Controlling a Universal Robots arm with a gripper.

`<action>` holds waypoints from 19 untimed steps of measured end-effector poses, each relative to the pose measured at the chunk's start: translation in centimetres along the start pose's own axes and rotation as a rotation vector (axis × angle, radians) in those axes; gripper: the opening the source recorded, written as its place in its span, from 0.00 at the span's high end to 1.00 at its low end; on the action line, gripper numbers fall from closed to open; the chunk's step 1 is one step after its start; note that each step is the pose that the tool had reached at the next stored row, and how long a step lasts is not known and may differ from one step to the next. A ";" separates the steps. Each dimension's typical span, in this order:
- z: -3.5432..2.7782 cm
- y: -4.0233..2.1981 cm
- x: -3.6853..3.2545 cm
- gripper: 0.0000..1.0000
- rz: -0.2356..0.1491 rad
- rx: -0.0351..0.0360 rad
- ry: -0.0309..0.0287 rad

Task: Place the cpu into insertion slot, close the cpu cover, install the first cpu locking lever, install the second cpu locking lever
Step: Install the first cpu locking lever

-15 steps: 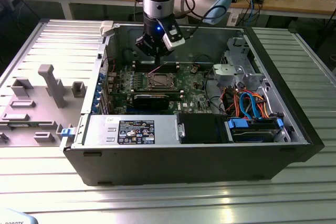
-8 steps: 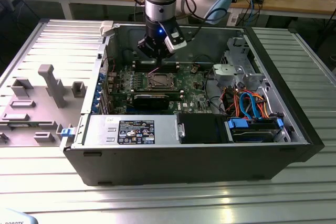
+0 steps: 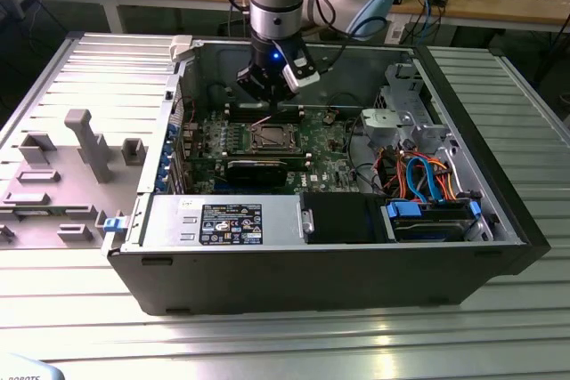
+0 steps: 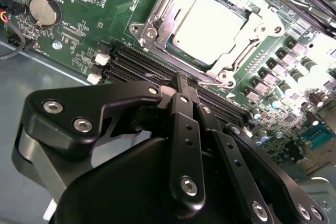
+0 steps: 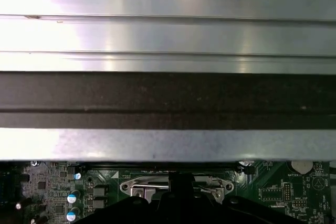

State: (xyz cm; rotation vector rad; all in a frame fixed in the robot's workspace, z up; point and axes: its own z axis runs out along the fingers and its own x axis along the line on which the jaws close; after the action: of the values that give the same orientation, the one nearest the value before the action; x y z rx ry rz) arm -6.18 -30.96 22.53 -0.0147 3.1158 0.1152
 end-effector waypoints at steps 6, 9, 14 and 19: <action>0.43 0.01 -0.31 0.89 0.000 0.0000 0.0000; 0.64 0.00 -0.57 0.89 0.000 -0.0001 0.0000; 1.06 -0.01 -0.96 0.89 0.000 0.0000 0.0000; 1.48 -0.04 -1.26 0.89 0.000 0.0001 0.0001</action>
State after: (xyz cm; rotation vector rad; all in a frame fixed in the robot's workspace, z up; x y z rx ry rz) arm -4.88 -30.88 21.09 -0.0146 3.1159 0.1151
